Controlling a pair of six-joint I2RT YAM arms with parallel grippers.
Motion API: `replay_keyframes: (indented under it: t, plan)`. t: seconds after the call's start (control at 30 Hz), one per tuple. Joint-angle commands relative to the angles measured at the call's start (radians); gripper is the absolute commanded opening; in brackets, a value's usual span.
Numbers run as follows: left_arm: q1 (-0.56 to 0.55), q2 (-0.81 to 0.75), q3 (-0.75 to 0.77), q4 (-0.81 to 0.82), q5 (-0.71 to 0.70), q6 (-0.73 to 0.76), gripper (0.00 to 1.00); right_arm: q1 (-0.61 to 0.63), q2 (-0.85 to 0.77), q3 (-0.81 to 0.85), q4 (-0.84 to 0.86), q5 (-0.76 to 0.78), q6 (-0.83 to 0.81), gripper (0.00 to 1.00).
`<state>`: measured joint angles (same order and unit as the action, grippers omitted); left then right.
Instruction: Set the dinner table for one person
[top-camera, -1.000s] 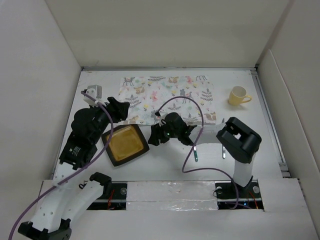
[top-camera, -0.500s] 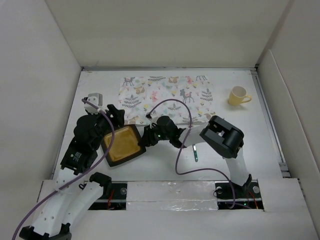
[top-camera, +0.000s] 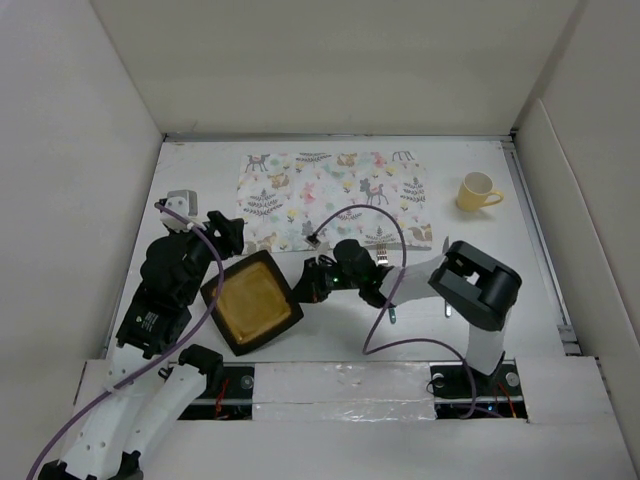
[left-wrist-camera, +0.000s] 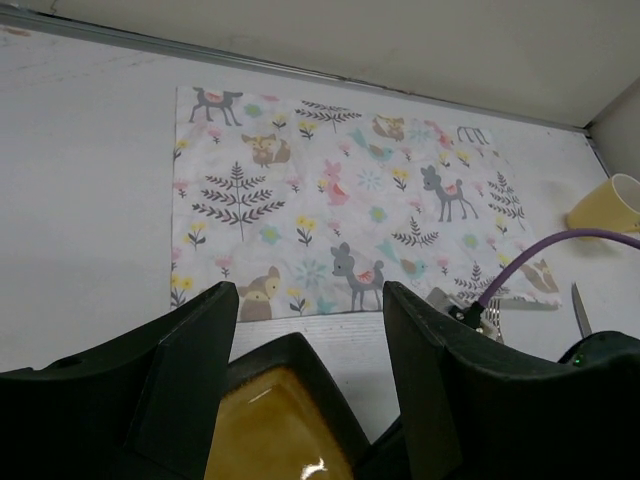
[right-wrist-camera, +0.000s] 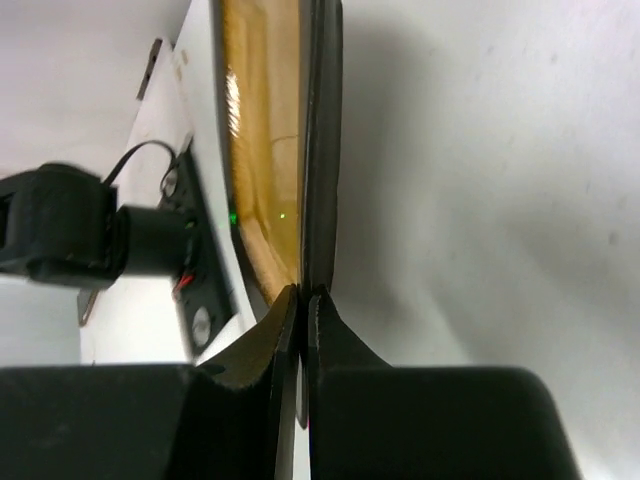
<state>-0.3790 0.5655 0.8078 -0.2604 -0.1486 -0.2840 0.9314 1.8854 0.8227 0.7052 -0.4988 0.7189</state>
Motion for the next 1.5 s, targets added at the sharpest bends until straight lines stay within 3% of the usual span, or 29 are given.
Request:
replay_keyframes:
  t: [0.0,0.23,0.53,0.7,0.87,1.1,1.27,1.37,1.4,1.47]
  plan:
    - [0.026,-0.009,-0.006,0.033,-0.012,0.013,0.57,0.012,-0.132,-0.019,0.053,-0.027,-0.01,0.0]
    - [0.035,-0.026,-0.012,0.035,-0.039,0.005,0.57,-0.098,-0.291,0.015,0.094,-0.021,0.089,0.0]
    - [0.035,-0.03,-0.012,0.039,-0.042,0.002,0.57,-0.296,-0.359,0.058,0.021,-0.033,0.137,0.0]
    - [0.035,-0.027,-0.01,0.039,-0.042,0.0,0.57,-0.287,-0.339,0.041,-0.064,-0.038,0.086,0.0]
    - [0.035,-0.018,-0.009,0.041,-0.037,0.003,0.57,-0.246,-0.319,-0.149,0.164,-0.05,0.209,0.0]
    - [0.035,-0.001,-0.007,0.035,-0.028,0.003,0.57,-0.168,-0.252,-0.324,0.2,0.022,0.183,0.0]
    - [0.035,-0.007,-0.009,0.036,-0.023,0.003,0.57,-0.117,-0.192,-0.343,0.105,0.031,0.09,0.0]
    - [0.035,-0.006,-0.009,0.036,-0.025,0.003,0.57,-0.101,-0.193,-0.338,0.045,0.037,0.019,0.23]
    - [0.035,-0.006,-0.009,0.036,-0.025,0.003,0.57,-0.092,-0.2,-0.333,0.004,0.039,0.001,0.36]
    - [0.035,-0.006,-0.009,0.036,-0.029,0.005,0.57,-0.092,-0.2,-0.321,-0.073,0.031,-0.051,0.45]
